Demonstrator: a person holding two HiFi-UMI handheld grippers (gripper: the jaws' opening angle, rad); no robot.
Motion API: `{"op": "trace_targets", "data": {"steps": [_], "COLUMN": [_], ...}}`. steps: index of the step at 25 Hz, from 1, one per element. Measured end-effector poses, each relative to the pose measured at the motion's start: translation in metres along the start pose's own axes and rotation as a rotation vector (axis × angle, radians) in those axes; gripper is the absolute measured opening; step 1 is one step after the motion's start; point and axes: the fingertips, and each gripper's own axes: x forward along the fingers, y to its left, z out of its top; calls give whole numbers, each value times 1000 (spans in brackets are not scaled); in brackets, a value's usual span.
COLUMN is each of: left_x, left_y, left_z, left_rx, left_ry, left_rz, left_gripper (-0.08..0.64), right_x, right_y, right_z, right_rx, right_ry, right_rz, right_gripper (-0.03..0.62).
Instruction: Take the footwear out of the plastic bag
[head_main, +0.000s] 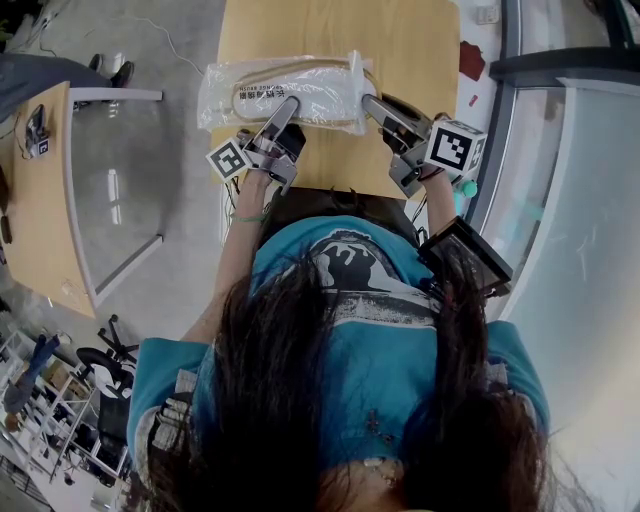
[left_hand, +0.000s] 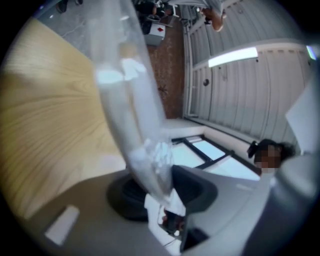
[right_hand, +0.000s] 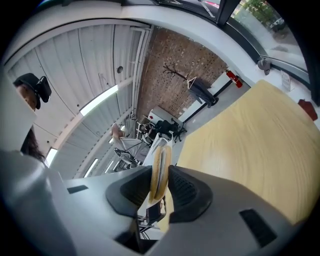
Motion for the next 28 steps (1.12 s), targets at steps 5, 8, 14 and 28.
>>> {"op": "trace_targets", "data": {"steps": [5,8,14,28], "left_x": [-7,-17,-15,-11], "left_y": [12,24,19,-3], "left_z": [9,21,22,38], "left_rx": [96,123,99,-131], "left_ry": [-26,-78,-78,-317], "left_rz": [114,182,152,-4], "left_gripper": [143,137,105,66], "right_x": [-3,-13,-21,-4], "right_y": [-8,-17,-13,-12], "right_z": [-2,-2,4,2], "right_rx": [-1,31,11,159], "right_ry": [8,2,-36,-193], "right_rz": [-74,-100,-67,69], "right_gripper": [104,103,103,219]}}
